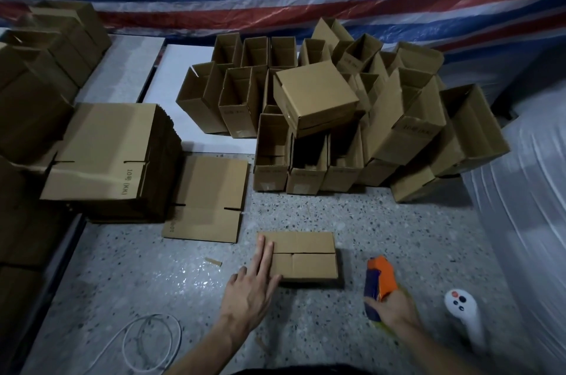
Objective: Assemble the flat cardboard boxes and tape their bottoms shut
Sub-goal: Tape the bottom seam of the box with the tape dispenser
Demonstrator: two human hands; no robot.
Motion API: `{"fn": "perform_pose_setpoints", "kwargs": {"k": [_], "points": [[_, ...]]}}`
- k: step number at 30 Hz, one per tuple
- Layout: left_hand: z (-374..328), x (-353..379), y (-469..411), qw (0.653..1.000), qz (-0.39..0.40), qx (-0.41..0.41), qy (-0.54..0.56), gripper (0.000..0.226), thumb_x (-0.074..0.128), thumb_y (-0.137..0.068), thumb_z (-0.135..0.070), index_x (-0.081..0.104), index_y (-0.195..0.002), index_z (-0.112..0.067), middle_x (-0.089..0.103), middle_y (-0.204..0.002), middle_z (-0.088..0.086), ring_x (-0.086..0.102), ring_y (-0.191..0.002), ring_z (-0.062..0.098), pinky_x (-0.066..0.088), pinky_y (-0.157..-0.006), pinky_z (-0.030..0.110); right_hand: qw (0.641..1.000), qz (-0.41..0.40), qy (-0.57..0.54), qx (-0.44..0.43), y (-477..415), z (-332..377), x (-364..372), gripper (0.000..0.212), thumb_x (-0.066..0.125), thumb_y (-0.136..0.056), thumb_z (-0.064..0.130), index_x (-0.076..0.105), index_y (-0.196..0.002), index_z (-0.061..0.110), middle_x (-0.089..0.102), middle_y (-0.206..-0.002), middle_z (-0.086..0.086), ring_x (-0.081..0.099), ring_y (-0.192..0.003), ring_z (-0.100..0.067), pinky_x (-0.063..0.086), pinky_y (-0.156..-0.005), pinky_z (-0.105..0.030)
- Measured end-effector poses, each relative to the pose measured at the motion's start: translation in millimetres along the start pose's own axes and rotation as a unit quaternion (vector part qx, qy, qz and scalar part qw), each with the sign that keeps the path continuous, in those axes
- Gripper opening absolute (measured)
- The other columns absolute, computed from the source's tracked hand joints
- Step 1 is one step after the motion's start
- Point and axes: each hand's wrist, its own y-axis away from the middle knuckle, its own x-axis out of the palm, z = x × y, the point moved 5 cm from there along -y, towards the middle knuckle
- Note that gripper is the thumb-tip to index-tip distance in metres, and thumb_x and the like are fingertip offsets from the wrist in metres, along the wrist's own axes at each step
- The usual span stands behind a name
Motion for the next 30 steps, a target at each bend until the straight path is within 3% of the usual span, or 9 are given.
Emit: {"fn": "perform_pose_setpoints", "kwargs": {"k": [5,7,9,12,16,22,25,27,30], "points": [[-2.6,-3.4,-0.3,1.0,0.004,-0.005,-0.001,0.075,0.012,-0.1,-0.063,-0.045,-0.14,-0.036,-0.045,-0.153,-0.017,0.061,-0.099,0.019,0.052,-0.086,0.035,0.984,-0.028,-0.033,-0.17,13.3,9.5,-7.1,0.079,0.084,-0.075,0.03,0.038,-0.138,0.042,0.063,-0.106,0.009,0.065,-0.092,-0.017,0.048,-0.076,-0.027],[-2.5,-5.2,-0.5,1.0,0.016,-0.004,0.004,0.075,0.012,-0.1,-0.063,-0.047,-0.138,-0.036,-0.047,-0.151,-0.017,0.06,-0.098,0.019,0.052,-0.086,0.036,0.985,-0.056,-0.01,-0.165,20.2,14.7,-6.3,0.05,0.075,-0.084,0.031,0.051,-0.127,0.033,0.066,-0.091,0.004,0.066,-0.08,-0.019,0.047,-0.067,-0.026],[-1.7,-6.3,2.0,1.0,0.026,-0.005,0.005,0.075,0.012,-0.1,-0.063,-0.047,-0.138,-0.037,-0.048,-0.151,-0.018,0.06,-0.097,0.019,0.052,-0.085,0.036,0.992,-0.065,-0.019,-0.107,25.3,20.7,-13.1,0.02,0.06,-0.097,0.034,0.065,-0.091,0.016,0.065,-0.072,-0.005,0.066,-0.071,-0.026,0.047,-0.06,-0.027],[-1.2,-4.3,0.2,1.0,0.025,0.0,0.005,0.074,0.011,-0.1,-0.064,-0.043,-0.142,-0.036,-0.047,-0.151,-0.018,0.059,-0.097,0.019,0.053,-0.086,0.037,0.975,-0.082,-0.171,-0.114,28.4,39.7,-50.5,0.034,0.057,-0.1,0.024,0.062,-0.068,0.016,0.066,-0.068,-0.011,0.064,-0.07,-0.03,0.048,-0.064,-0.035],[0.8,-0.3,-0.9,1.0,0.024,-0.003,0.013,0.073,0.011,-0.099,-0.064,-0.04,-0.144,-0.037,-0.048,-0.15,-0.019,0.059,-0.099,0.018,0.054,-0.087,0.037,0.917,-0.082,-0.272,-0.279,59.6,100.7,-111.3,0.012,0.063,-0.096,0.019,0.071,-0.092,0.027,0.074,-0.085,0.003,0.068,-0.081,-0.015,0.05,-0.073,-0.032],[3.8,0.6,-0.5,0.999,0.015,-0.016,0.048,0.072,0.017,-0.1,-0.065,-0.029,-0.15,-0.041,-0.042,-0.152,-0.026,0.057,-0.102,0.021,0.053,-0.087,0.04,0.828,0.003,-0.32,-0.46,117.3,196.6,-149.8,0.026,0.062,-0.083,0.042,0.069,-0.069,0.02,0.064,-0.059,-0.003,0.06,-0.05,-0.015,0.042,-0.049,-0.02],[5.4,1.1,-2.3,0.998,0.019,-0.018,0.063,0.072,0.019,-0.099,-0.066,-0.026,-0.151,-0.043,-0.038,-0.154,-0.026,0.056,-0.106,0.022,0.052,-0.09,0.041,0.838,0.048,-0.232,-0.492,126.2,228.8,-130.1,0.033,0.063,-0.081,0.05,0.066,-0.06,0.024,0.061,-0.054,0.001,0.053,-0.049,-0.008,0.037,-0.052,-0.016],[7.0,2.2,-2.3,0.997,0.022,-0.019,0.073,0.072,0.02,-0.099,-0.067,-0.021,-0.153,-0.043,-0.025,-0.161,-0.023,0.054,-0.111,0.023,0.049,-0.091,0.042,0.849,0.084,-0.187,-0.487,119.5,239.3,-110.7,0.04,0.067,-0.078,0.05,0.066,-0.057,0.017,0.06,-0.053,-0.001,0.052,-0.049,-0.009,0.036,-0.052,-0.019],[9.3,1.4,-2.5,0.995,0.009,-0.029,0.097,0.061,0.024,-0.098,-0.066,0.014,-0.152,-0.041,0.025,-0.155,-0.015,0.052,-0.114,0.021,0.049,-0.094,0.041,0.864,0.133,-0.133,-0.467,105.2,245.6,-84.4,0.042,0.069,-0.078,0.048,0.064,-0.054,0.014,0.058,-0.051,-0.001,0.05,-0.048,-0.012,0.035,-0.051,-0.023]]}}
